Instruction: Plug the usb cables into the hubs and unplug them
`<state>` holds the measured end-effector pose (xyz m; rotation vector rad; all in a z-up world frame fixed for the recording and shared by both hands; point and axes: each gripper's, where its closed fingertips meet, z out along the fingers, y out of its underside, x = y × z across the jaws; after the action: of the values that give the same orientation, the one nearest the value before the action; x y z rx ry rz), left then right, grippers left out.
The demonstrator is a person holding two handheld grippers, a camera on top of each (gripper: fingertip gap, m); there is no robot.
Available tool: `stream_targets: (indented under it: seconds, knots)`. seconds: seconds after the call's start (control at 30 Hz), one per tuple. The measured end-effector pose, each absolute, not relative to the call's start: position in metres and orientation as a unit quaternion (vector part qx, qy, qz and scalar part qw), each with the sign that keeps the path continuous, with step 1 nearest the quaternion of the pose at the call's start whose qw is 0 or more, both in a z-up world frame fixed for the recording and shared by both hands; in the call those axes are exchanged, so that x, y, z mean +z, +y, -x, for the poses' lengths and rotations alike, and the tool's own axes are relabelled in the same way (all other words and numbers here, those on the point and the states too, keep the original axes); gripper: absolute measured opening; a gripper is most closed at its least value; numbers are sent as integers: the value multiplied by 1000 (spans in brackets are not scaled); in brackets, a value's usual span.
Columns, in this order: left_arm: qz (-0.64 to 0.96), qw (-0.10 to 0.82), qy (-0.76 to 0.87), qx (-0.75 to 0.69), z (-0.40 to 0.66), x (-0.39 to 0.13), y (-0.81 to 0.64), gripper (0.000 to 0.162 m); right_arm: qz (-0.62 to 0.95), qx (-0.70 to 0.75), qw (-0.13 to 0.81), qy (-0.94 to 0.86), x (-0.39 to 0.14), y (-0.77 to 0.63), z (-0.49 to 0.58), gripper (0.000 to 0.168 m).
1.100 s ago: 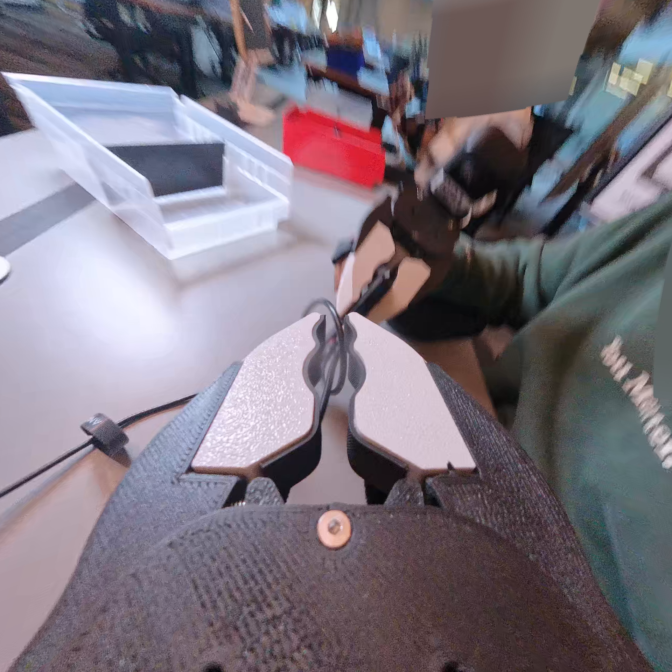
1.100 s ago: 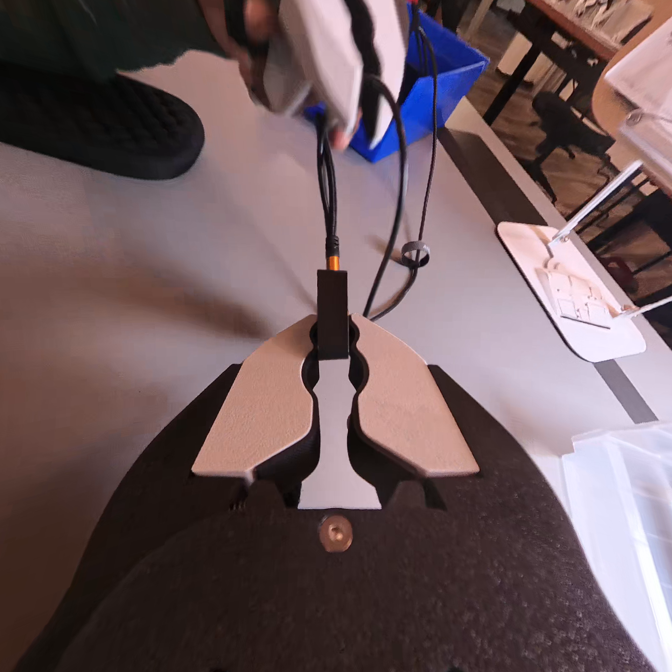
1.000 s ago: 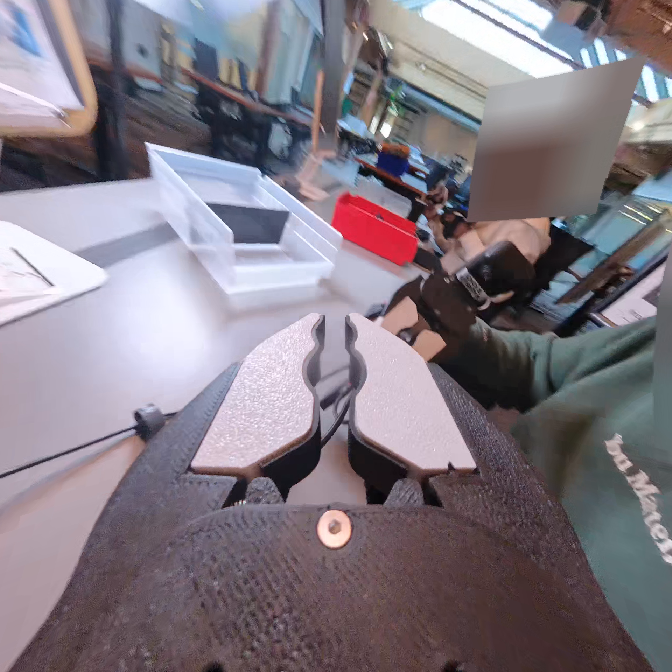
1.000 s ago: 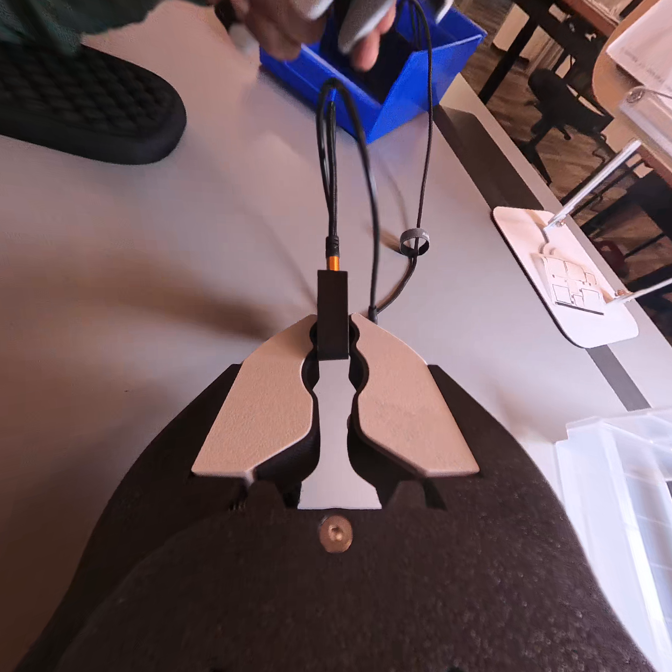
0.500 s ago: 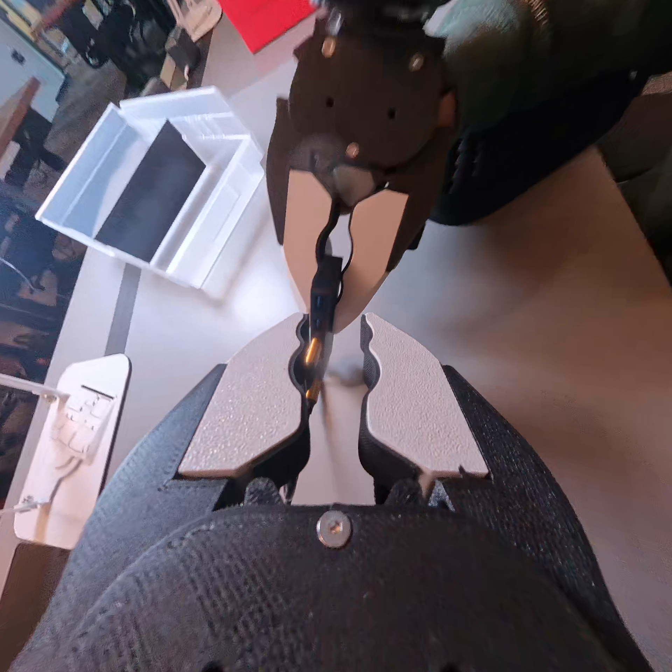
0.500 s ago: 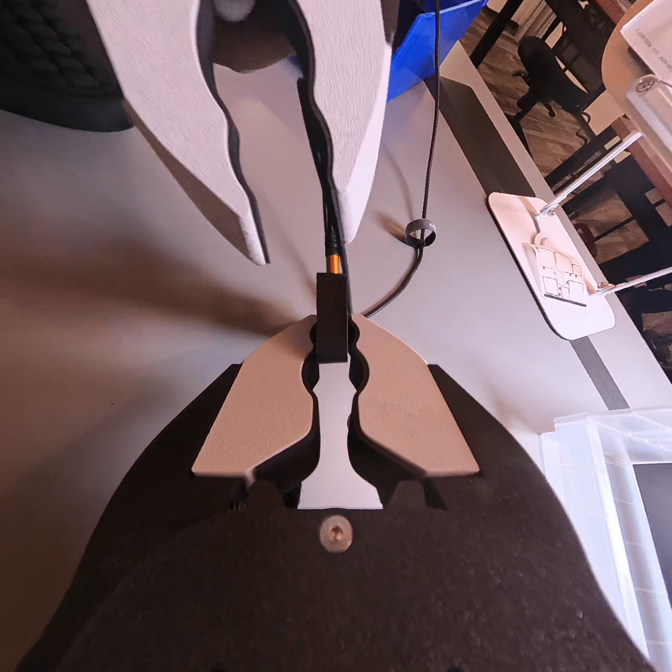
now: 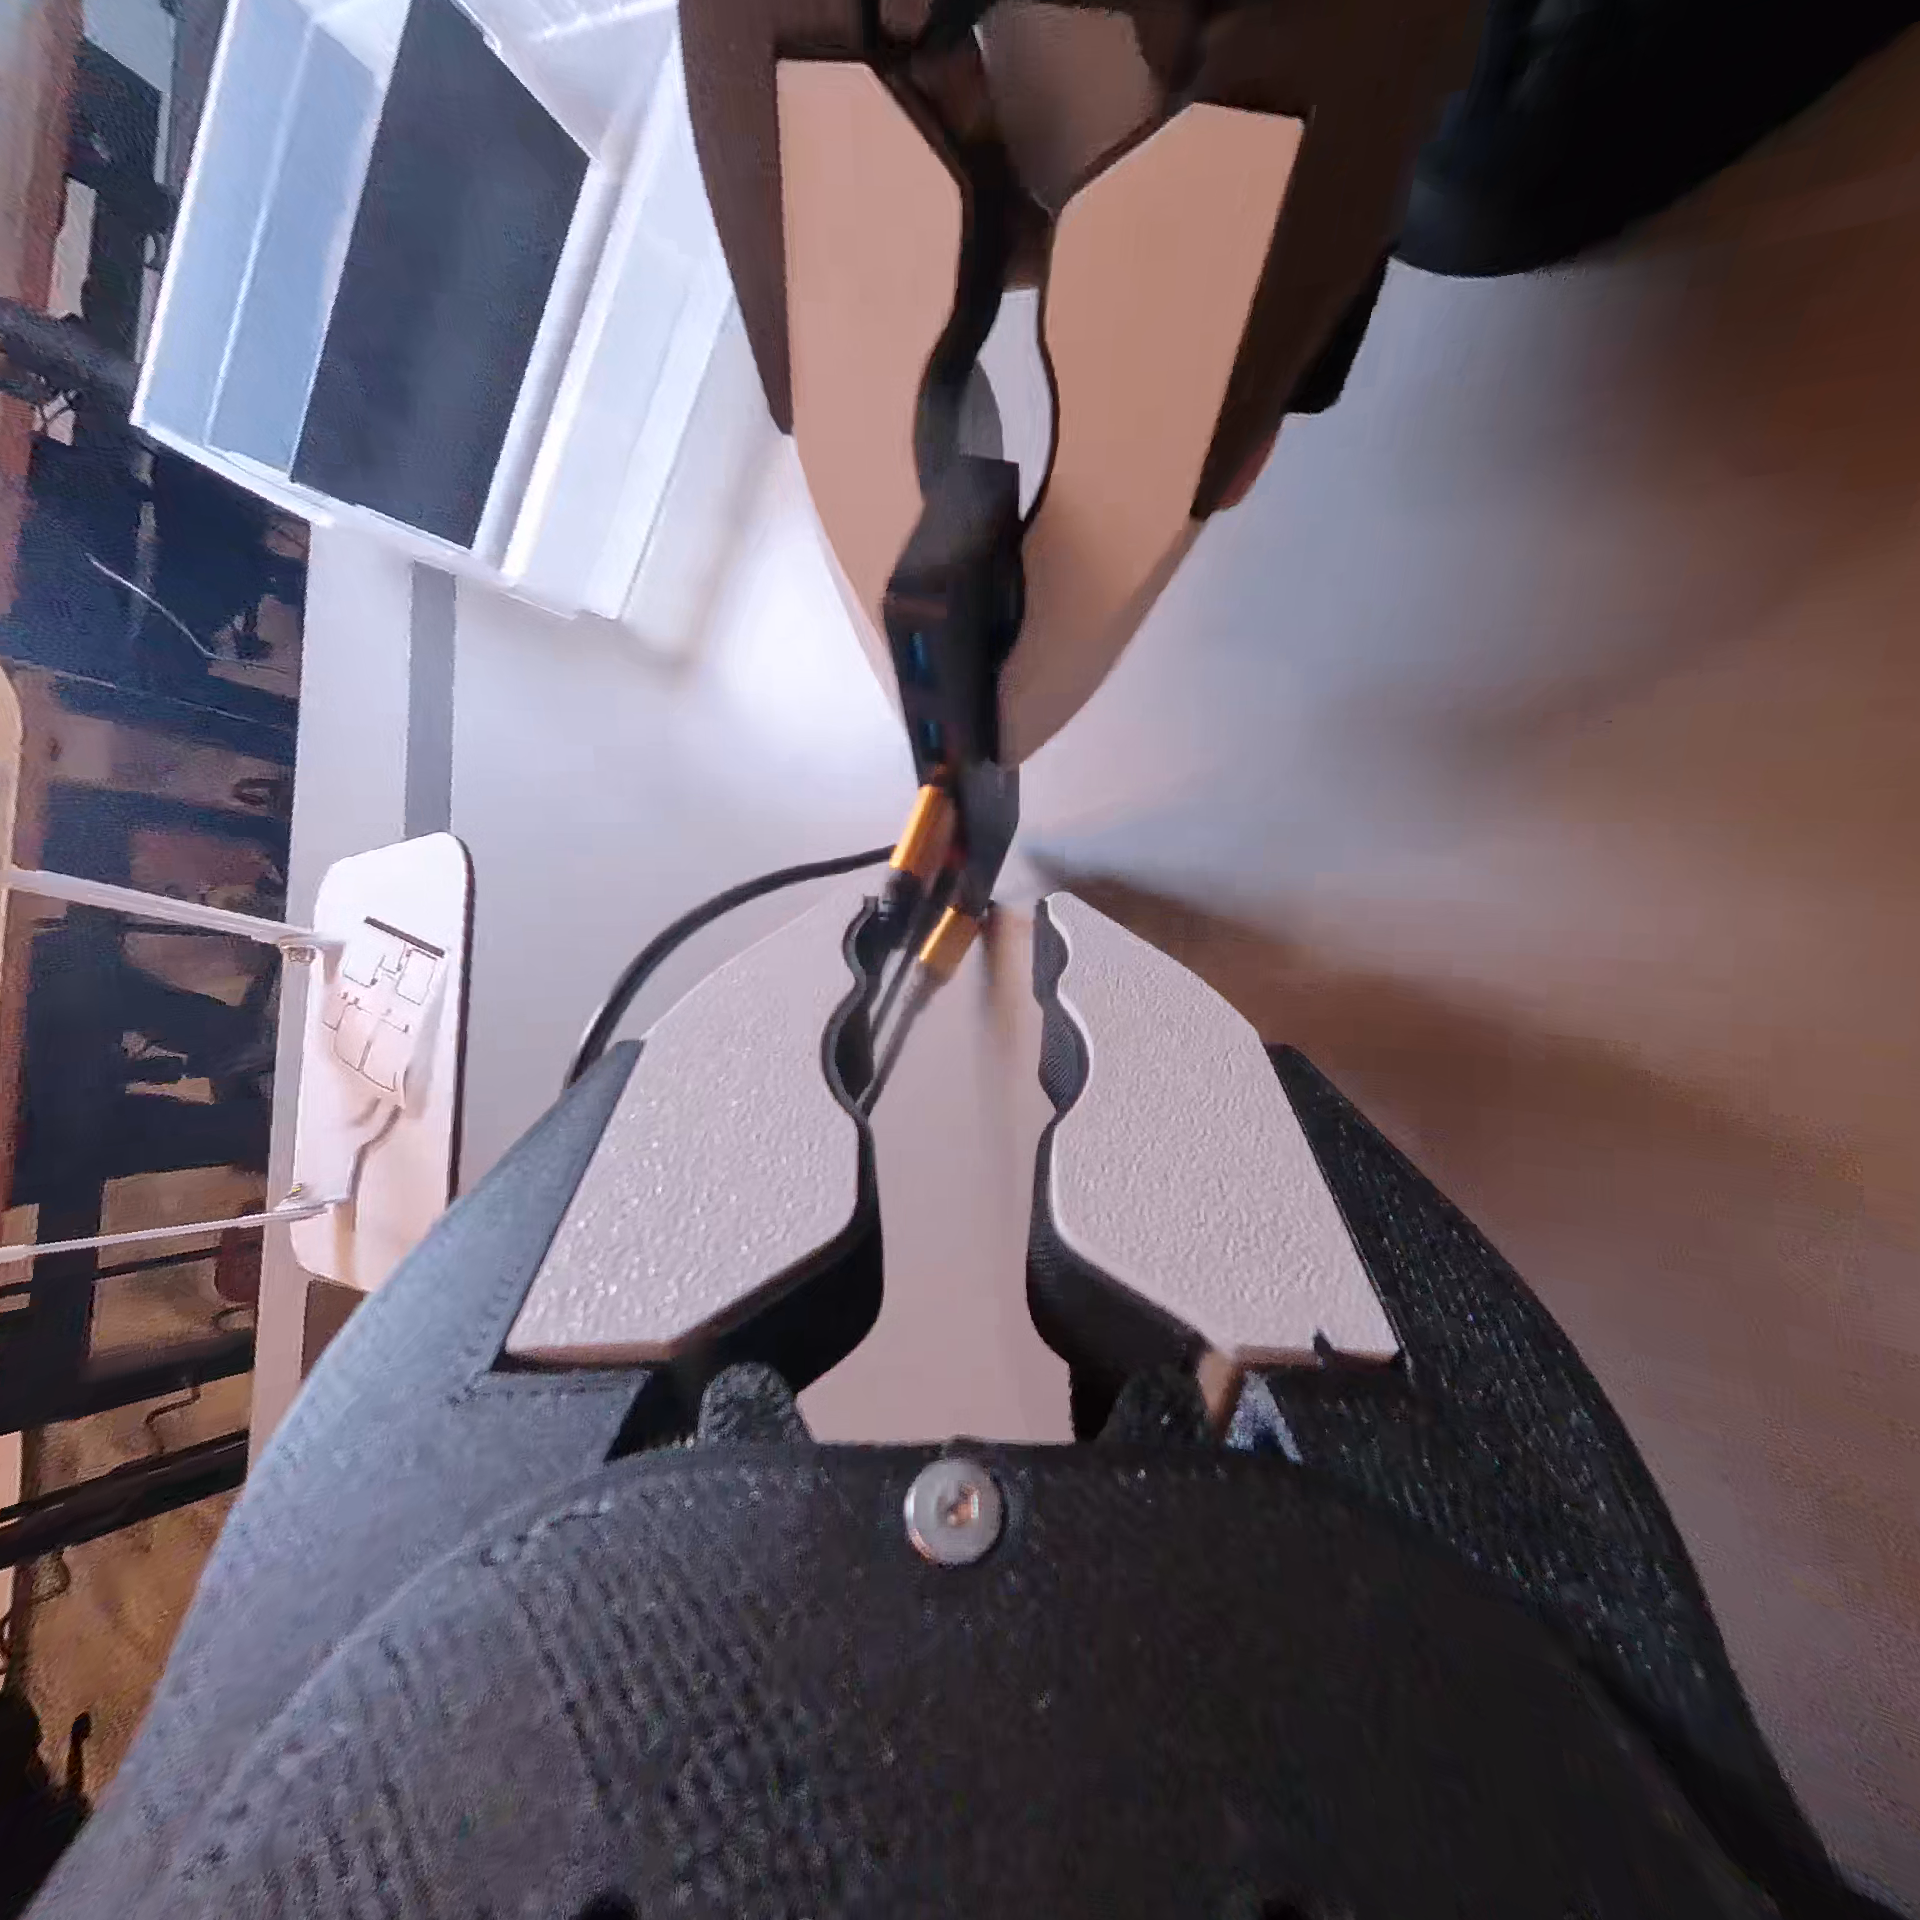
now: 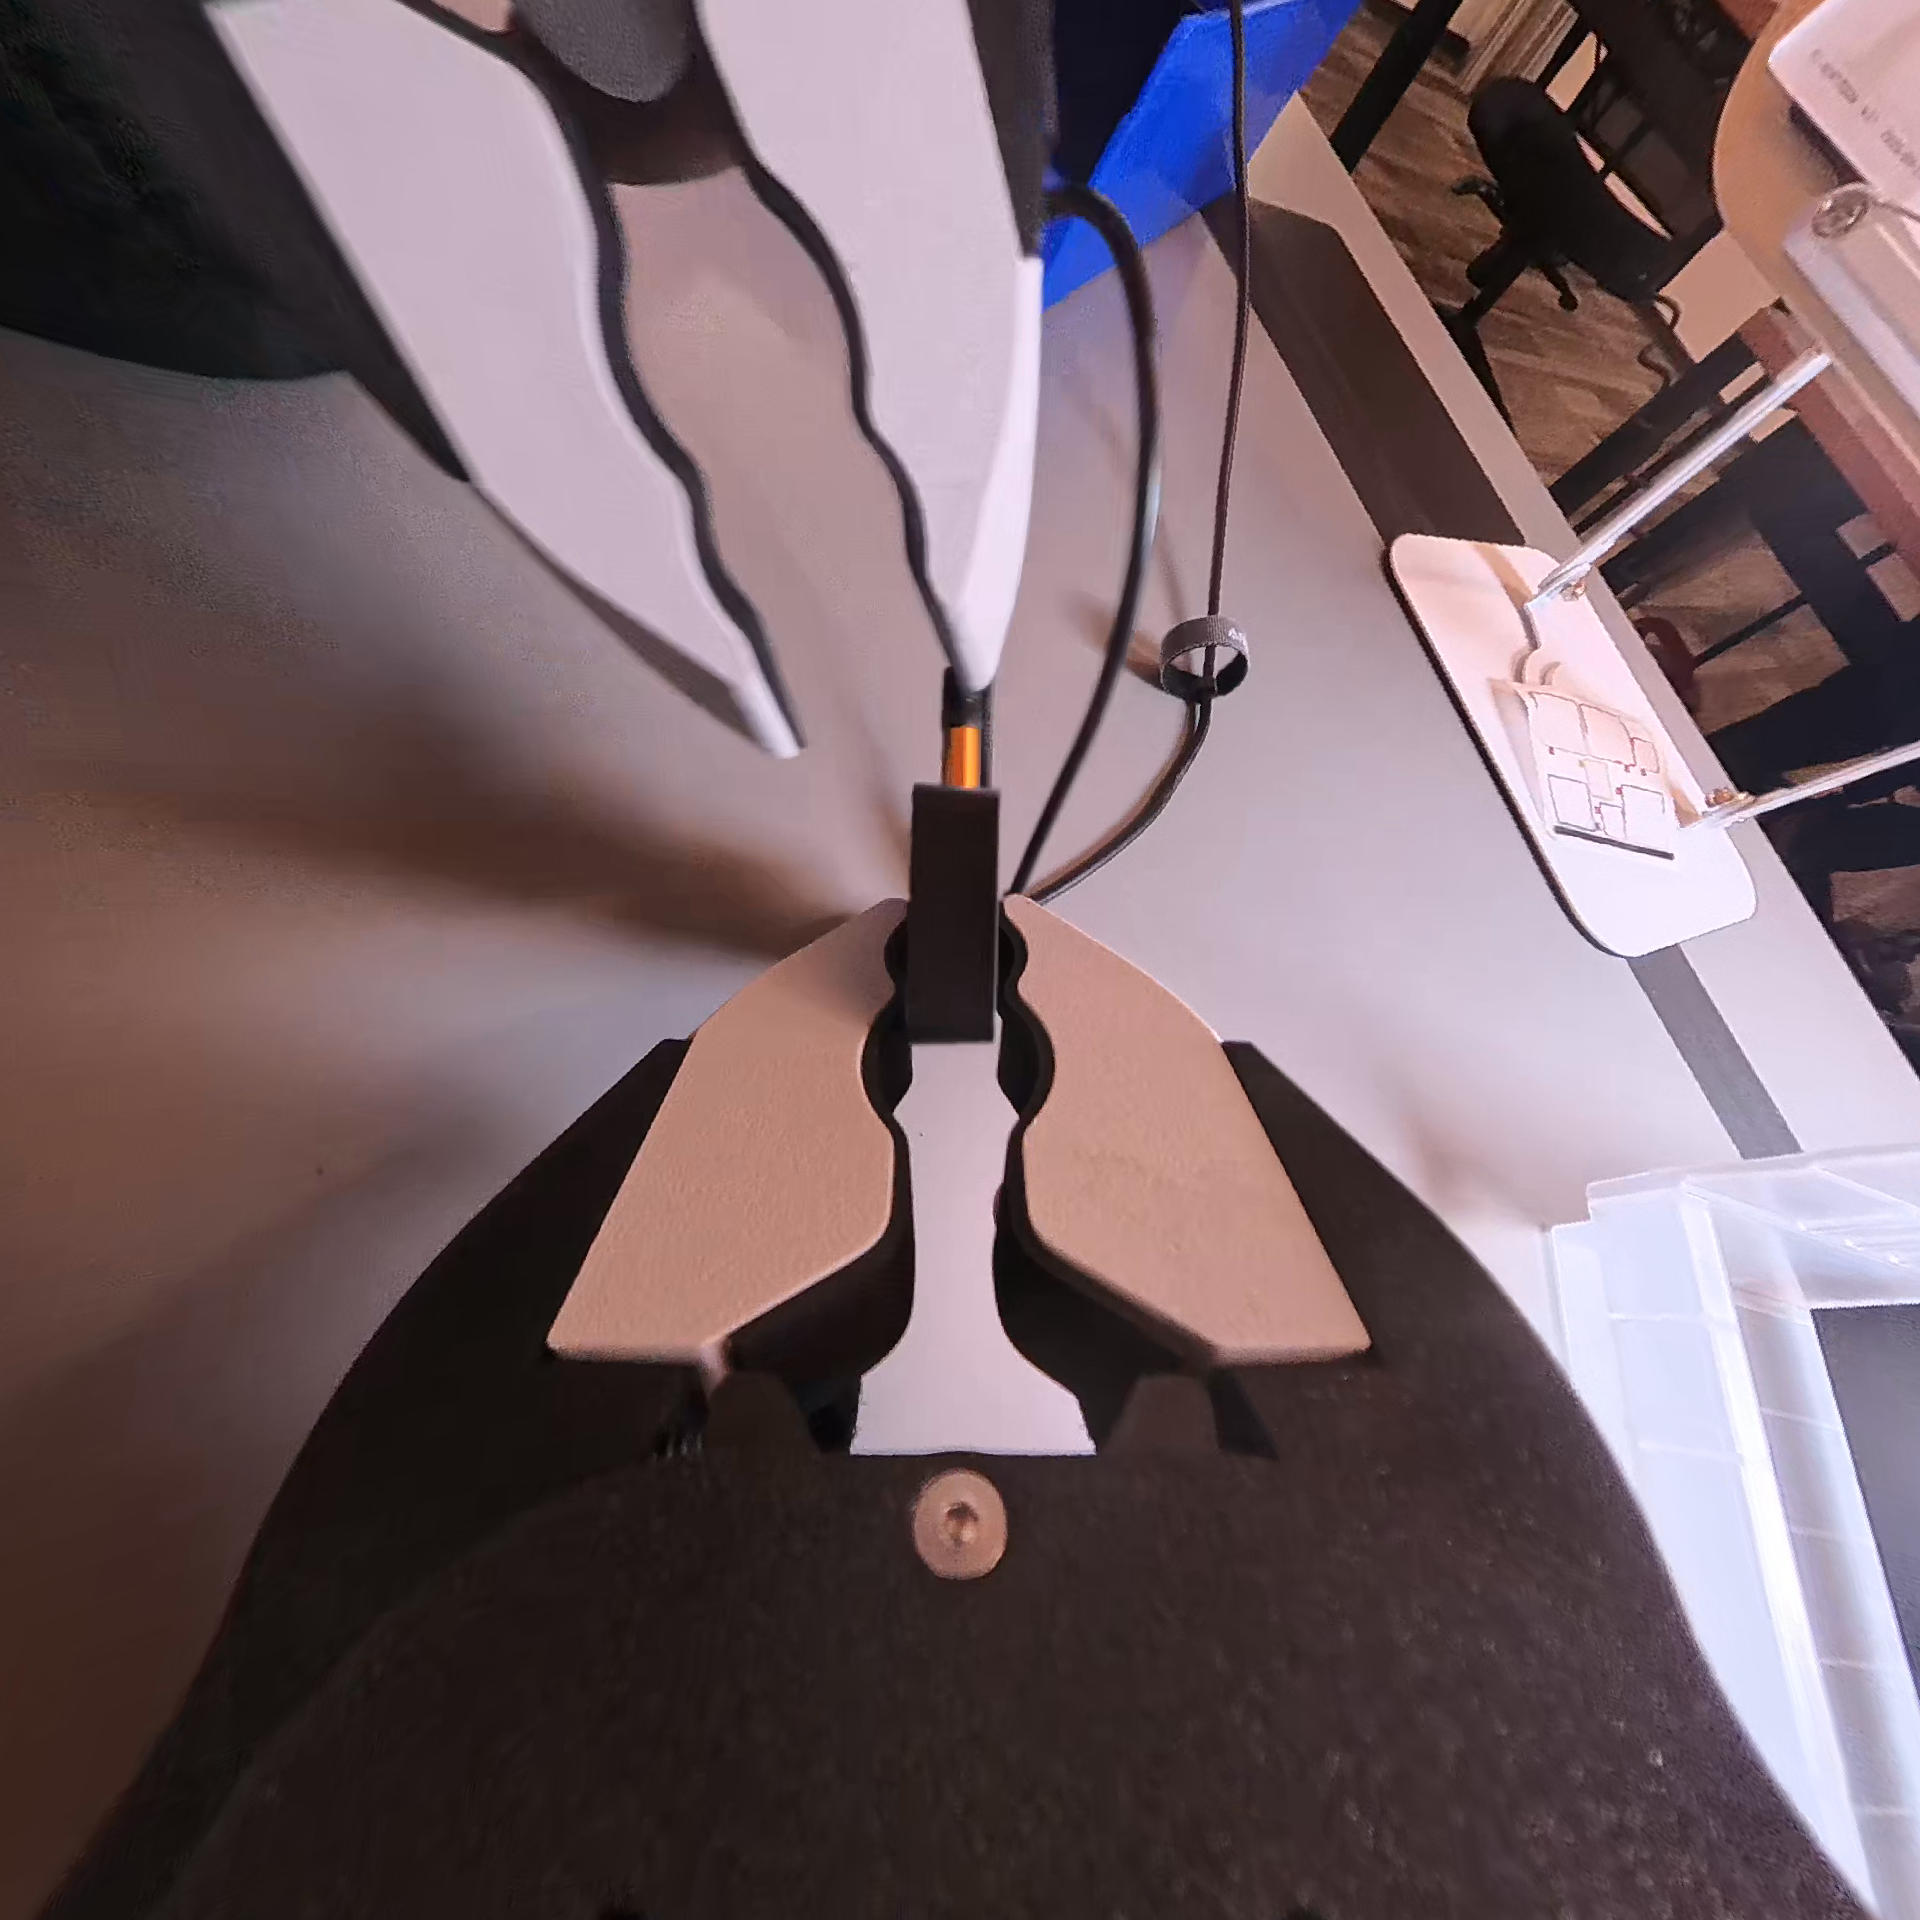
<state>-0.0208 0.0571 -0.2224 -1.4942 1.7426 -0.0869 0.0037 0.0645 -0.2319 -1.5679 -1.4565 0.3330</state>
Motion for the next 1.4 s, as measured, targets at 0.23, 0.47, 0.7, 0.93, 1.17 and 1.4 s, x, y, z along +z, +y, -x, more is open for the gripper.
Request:
stream_targets:
  seconds: [0.23, 0.47, 0.7, 0.93, 1.17, 1.4]
  knots:
    - [577, 406, 708, 47, 26, -221, 71, 30, 607, 134, 474, -624, -231, 55, 3, 12]
    - [573, 363, 735, 4, 27, -216, 51, 15, 608, 110, 469, -631, -236, 56, 3, 12]
    - [568, 332, 753, -1, 19, -238, 49, 11, 589, 92, 473, -649, -238, 49, 10, 12]
    - [558, 345, 754, -13, 16, -239, 46, 7, 572, 105, 485, -653, -236, 45, 9, 12]
    - [552, 365, 750, -10, 19, -237, 46, 7, 559, 123, 495, -654, -229, 40, 9, 12]
    - [526, 450, 722, -5, 16, -192, 49, 7, 497, 112, 586, -630, -191, 45, 10, 21]
